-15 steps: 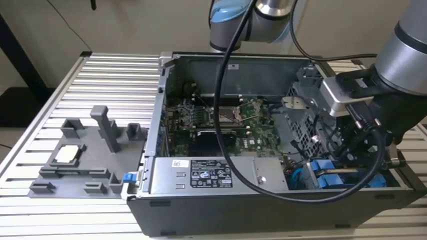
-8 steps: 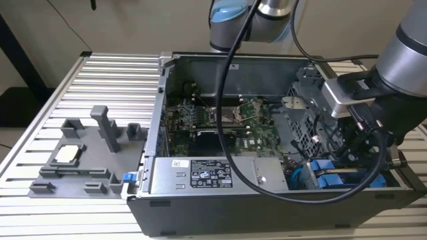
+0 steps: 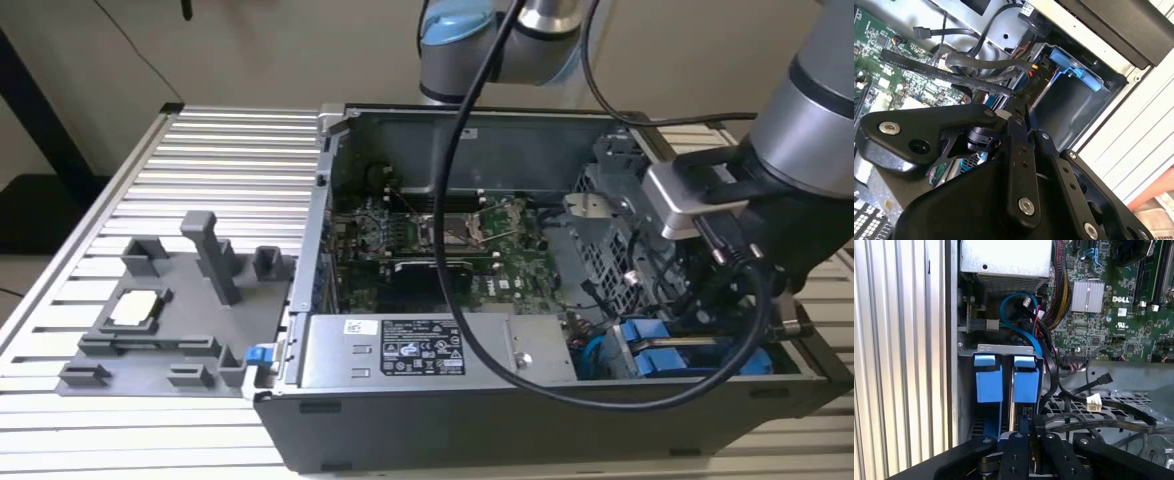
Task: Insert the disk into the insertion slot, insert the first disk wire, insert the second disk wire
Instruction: 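Insert the second disk wire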
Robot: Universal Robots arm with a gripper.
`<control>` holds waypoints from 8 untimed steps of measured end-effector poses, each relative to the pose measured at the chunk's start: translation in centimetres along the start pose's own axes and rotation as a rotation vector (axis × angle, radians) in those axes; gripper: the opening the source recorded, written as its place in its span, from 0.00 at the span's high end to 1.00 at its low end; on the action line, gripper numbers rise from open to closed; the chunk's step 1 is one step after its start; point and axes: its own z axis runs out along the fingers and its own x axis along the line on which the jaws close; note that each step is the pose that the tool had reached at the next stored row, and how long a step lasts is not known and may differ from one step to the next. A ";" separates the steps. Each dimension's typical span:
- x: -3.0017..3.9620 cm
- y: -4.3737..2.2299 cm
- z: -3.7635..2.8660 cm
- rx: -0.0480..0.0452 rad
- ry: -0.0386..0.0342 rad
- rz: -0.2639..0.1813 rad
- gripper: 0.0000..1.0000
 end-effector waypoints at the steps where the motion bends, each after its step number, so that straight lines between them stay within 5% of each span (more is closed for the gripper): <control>1: 0.01 0.01 0.05 0.0001 -0.0001 0.000 0.84; 8: 0.03 0.06 0.44 0.0003 0.0006 0.000 0.84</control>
